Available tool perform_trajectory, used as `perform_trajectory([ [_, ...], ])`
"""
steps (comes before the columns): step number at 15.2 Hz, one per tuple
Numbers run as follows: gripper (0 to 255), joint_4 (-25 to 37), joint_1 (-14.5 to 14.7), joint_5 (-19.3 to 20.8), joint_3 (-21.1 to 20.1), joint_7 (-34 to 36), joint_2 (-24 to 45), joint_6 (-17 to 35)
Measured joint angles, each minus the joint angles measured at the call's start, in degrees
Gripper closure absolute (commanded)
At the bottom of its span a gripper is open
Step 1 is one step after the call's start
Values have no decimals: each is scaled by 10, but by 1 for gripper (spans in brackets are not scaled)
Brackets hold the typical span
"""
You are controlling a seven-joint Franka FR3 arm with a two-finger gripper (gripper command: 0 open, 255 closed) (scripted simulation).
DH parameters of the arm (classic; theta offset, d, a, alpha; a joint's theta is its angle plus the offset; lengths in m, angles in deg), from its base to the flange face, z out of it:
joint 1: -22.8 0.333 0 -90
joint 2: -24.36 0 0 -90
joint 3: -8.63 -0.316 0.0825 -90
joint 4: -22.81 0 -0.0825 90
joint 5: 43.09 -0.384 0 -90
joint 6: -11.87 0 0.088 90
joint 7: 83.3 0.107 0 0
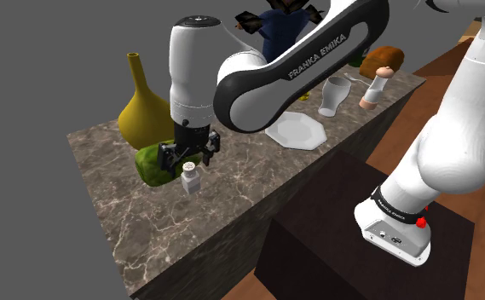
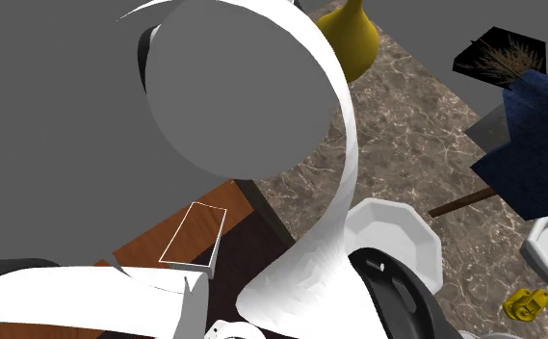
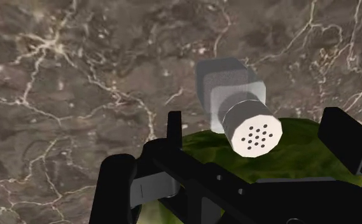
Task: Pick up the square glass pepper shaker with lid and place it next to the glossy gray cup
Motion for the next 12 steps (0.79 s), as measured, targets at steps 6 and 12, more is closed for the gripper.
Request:
perform_trajectory([
  [6,255,0,0,0,0,0,0,0],
  [12,255,0,0,0,0,0,0,0],
])
